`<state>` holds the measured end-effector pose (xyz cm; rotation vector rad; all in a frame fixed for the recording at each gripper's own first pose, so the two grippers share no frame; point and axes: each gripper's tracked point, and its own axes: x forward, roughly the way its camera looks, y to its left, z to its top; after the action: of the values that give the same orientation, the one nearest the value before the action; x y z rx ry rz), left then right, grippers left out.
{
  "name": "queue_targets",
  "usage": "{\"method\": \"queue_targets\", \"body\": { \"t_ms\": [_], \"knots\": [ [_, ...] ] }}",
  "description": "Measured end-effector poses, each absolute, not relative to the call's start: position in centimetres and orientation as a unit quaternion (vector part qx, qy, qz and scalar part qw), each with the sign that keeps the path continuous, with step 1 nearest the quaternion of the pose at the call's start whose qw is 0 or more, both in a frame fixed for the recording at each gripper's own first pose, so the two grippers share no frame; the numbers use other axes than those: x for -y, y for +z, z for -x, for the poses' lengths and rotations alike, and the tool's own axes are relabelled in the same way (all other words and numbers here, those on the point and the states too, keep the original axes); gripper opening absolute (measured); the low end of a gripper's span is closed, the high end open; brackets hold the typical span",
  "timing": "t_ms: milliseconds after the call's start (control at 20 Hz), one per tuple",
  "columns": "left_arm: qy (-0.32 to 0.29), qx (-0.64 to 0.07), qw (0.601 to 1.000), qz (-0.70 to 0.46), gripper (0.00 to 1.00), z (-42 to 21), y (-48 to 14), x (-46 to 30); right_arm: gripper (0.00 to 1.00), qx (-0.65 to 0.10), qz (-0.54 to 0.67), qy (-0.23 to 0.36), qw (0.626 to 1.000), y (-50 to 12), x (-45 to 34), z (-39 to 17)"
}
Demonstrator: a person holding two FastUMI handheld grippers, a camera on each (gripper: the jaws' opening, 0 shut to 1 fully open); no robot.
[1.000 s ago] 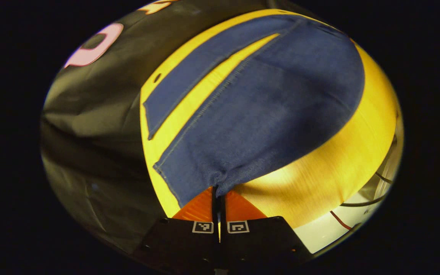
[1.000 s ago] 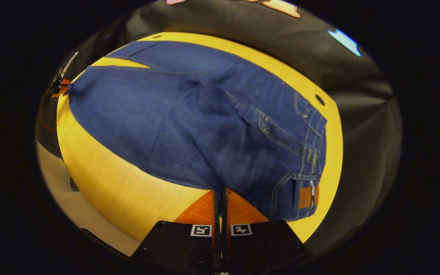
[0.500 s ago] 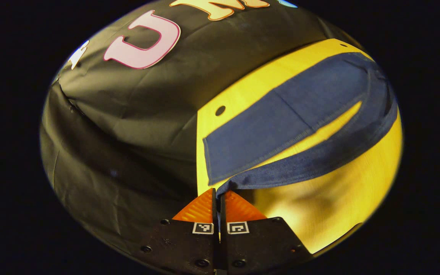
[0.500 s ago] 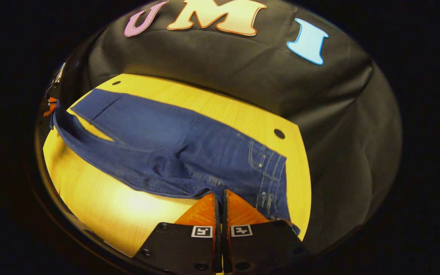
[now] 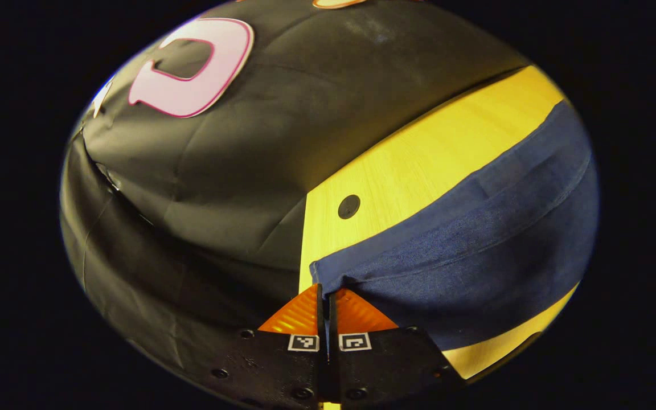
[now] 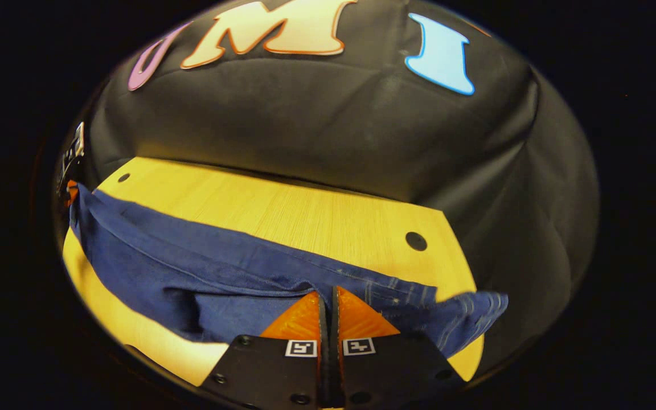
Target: Grasp the waist and the cuffs of the jeans and fold them to make the two legs overlap; first hold the waist and fold one-third of the jeans toward the cuffs, then hold the cuffs and fold the remaining one-third in the same direction to finish folding.
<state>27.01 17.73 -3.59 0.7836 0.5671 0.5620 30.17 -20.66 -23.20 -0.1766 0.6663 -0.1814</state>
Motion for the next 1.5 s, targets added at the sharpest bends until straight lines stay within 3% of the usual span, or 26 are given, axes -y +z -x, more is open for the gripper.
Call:
{"method": "queue_targets", "body": {
  "t_ms": [400, 500, 550, 650, 700, 750, 800, 1100, 1250, 1300, 1450, 1500],
  "knots": [
    [0.296, -0.233, 0.853, -0.361, 0.00, -30.6, -5.9, -18.6, 0.01, -0.335, 0.039, -0.084, 0.938, -28.9, 21.4, -33.9],
    [0.269, -0.233, 0.878, -0.321, 0.00, -31.1, -7.0, -17.7, 0.08, -0.337, 0.037, -0.071, 0.938, -28.7, 21.2, -33.7],
    [0.255, -0.237, 0.887, -0.302, 0.25, -31.2, -7.5, -16.7, 0.10, -0.341, 0.036, -0.066, 0.937, -28.8, 21.3, -33.7],
    [0.247, -0.237, 0.897, -0.279, 0.75, -31.1, -8.4, -15.0, 0.22, -0.348, 0.024, -0.056, 0.936, -28.4, 21.4, -32.9],
    [0.238, -0.231, 0.904, -0.270, 1.00, -31.2, -8.6, -14.1, 0.48, -0.347, 0.002, -0.043, 0.937, -27.8, 21.0, -32.4],
    [0.234, -0.224, 0.908, -0.264, 0.94, -30.8, -8.0, -13.8, 0.74, -0.340, -0.018, -0.039, 0.939, -27.0, 20.9, -32.0],
    [0.226, -0.216, 0.913, -0.262, 0.95, -30.7, -7.5, -12.6, 1.00, -0.334, -0.031, -0.042, 0.941, -26.0, 21.3, -31.6],
    [0.186, -0.185, 0.936, -0.234, 0.95, -29.1, -6.4, -6.4, 1.00, -0.303, -0.080, -0.125, 0.942, -22.0, 30.6, -26.4],
    [0.171, -0.176, 0.949, -0.196, 0.95, -27.8, -7.2, -2.8, 0.99, -0.312, -0.089, -0.174, 0.930, -23.2, 36.2, -23.4],
    [0.165, -0.175, 0.953, -0.184, 0.95, -27.5, -7.5, -1.7, 0.94, -0.318, -0.098, -0.184, 0.925, -23.7, 37.4, -22.5],
    [0.153, -0.166, 0.963, -0.148, 0.95, -26.5, -7.9, 0.7, 0.99, -0.336, -0.116, -0.192, 0.915, -26.0, 39.2, -20.6],
    [0.151, -0.163, 0.965, -0.138, 0.96, -26.2, -7.9, 1.2, 0.94, -0.336, -0.120, -0.191, 0.915, -26.6, 39.2, -20.7]
  ]
}}
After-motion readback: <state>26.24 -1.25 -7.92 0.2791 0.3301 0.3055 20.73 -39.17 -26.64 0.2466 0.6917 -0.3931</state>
